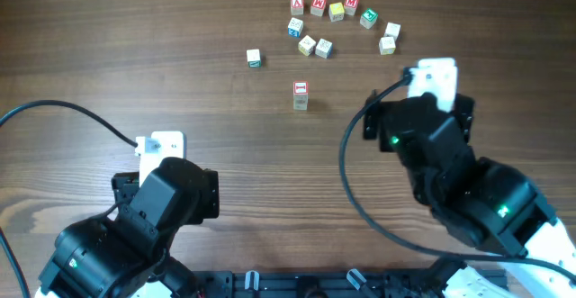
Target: Form a tower
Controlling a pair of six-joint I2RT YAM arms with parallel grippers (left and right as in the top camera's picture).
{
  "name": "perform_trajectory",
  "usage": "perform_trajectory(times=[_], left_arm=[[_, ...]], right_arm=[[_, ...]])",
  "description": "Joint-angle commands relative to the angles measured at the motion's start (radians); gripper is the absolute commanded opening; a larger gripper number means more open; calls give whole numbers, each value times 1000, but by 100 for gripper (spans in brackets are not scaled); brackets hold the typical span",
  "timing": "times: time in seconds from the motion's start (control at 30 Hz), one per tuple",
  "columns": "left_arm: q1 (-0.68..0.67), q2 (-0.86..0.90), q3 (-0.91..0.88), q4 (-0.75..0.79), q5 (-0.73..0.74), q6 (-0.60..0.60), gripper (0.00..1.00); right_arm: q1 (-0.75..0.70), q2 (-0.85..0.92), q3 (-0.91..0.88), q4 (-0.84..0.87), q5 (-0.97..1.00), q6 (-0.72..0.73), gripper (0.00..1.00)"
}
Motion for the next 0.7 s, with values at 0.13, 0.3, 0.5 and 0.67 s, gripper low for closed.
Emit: perform_trajectory(times=[0.13,0.3,0.5,0.67], left_arm=[[2,-2,2,2,-2,8,100],[2,-2,2,2,-2,8,100],[2,-2,2,2,-2,8,100],[2,-2,2,2,-2,8,100]], right_arm=[[-161,-4,10,122,-155,-119,100],[-160,72,10,275,-377,-286,100],[-160,208,23,353,-467,-309,100],[-135,237,27,370,-554,-394,100]])
